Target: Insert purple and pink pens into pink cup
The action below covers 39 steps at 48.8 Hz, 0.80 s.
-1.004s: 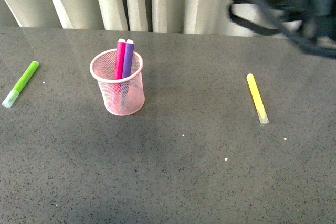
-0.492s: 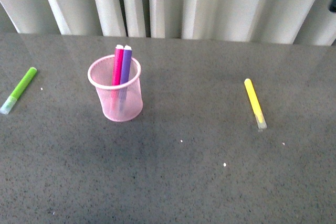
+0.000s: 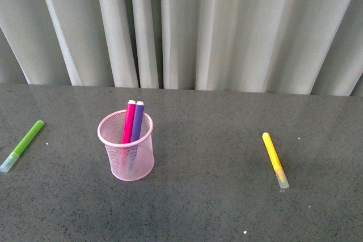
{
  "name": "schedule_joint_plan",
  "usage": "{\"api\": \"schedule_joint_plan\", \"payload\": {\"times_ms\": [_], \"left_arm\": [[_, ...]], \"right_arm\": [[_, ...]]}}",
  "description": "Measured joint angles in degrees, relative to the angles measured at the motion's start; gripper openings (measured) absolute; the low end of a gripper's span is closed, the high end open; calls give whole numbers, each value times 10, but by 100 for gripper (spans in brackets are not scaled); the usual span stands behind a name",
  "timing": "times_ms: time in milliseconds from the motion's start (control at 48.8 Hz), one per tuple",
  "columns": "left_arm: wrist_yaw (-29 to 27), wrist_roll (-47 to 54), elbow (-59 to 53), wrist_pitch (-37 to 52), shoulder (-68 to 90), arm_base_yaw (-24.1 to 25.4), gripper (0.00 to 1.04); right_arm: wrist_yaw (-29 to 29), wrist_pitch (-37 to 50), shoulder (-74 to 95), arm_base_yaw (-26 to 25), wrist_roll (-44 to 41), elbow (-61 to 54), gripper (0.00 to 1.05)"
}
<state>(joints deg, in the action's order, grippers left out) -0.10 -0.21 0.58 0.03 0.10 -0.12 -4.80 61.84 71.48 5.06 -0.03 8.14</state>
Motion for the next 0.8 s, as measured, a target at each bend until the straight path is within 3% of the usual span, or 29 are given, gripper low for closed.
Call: {"api": "schedule_joint_plan", "payload": {"times_ms": [123, 205, 799], "left_arm": [[0, 0, 0, 0, 0, 0, 98], [0, 0, 0, 0, 0, 0, 98], [0, 0, 0, 0, 0, 0, 98]], "right_arm": [[9, -26, -50, -8, 0, -19, 3], [45, -47, -83, -33, 0, -30, 3], [47, -242, -326, -49, 0, -69, 3]]}}
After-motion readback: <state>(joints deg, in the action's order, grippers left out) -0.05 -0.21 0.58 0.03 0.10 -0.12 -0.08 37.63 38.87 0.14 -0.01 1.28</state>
